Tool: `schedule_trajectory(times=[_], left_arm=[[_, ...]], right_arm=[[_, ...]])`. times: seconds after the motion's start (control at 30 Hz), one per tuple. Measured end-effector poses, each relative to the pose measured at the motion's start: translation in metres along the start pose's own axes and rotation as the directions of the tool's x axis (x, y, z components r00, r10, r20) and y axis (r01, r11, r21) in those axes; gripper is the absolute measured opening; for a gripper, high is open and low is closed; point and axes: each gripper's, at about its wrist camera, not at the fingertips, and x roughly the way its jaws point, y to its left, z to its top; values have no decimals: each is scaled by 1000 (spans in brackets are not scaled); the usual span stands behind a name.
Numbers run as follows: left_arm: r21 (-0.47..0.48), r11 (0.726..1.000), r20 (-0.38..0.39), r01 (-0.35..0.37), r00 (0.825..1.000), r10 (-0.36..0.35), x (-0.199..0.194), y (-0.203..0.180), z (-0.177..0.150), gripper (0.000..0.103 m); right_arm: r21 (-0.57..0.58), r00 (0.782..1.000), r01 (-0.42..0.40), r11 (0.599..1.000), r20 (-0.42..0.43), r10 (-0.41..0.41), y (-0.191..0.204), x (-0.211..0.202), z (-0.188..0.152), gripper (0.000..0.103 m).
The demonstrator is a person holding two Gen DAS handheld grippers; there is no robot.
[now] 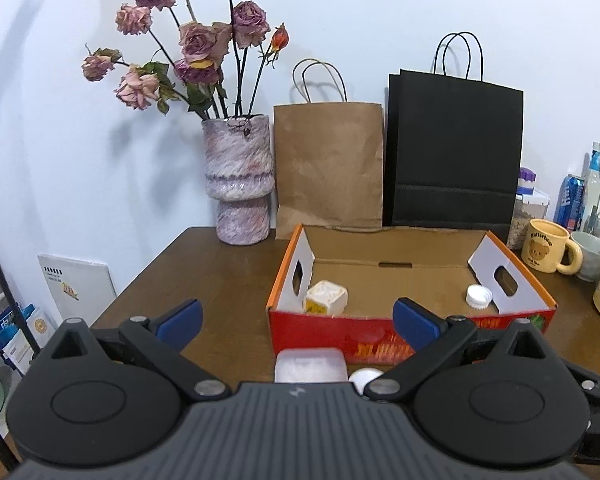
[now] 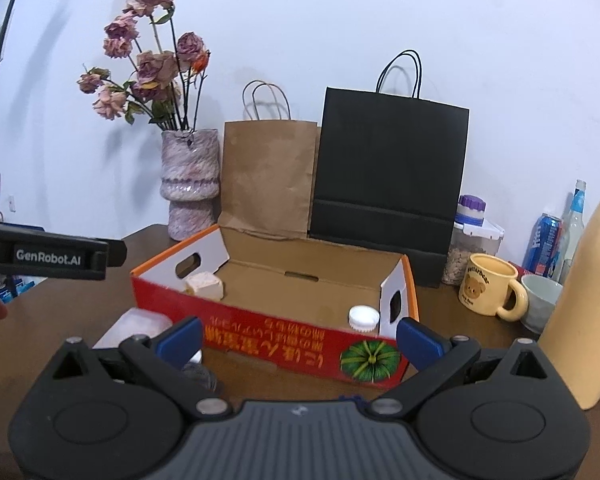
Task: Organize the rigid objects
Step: 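Withdraw both tools from the box back toward the table items, then grasp the clear tape roll with the left tool while the right tool grasps the black cable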
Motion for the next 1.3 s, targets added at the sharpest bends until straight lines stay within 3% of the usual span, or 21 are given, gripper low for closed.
schedule_trajectory(times=[0.4, 0.77, 1.03, 1.1, 1.2, 1.3], left_arm=[[47, 999, -48, 11, 999, -9, -28, 9, -46, 103], [73, 997, -110, 33, 994, -25, -33, 19, -85, 103], [51, 998, -118, 49, 992, -42, -30, 28, -95, 103], [53, 997, -124, 49, 991, -42, -28, 28, -96, 103], [53, 997, -134, 53, 990, -46, -25, 27, -98, 103], [53, 997, -135, 54, 990, -47, -25, 27, -98, 103]], right_arm=[[-27, 996, -25, 999, -87, 22, 12, -24, -43, 103], [-63, 983, -63, 996, -178, 50, 32, -21, -72, 103], [-80, 972, -71, 994, -230, 51, 48, -1, -84, 103], [-84, 970, -72, 994, -237, 51, 51, 4, -86, 100], [-74, 967, -87, 993, -245, 67, 53, 11, -86, 88], [-46, 965, -120, 992, -241, 106, 52, 12, -86, 67]])
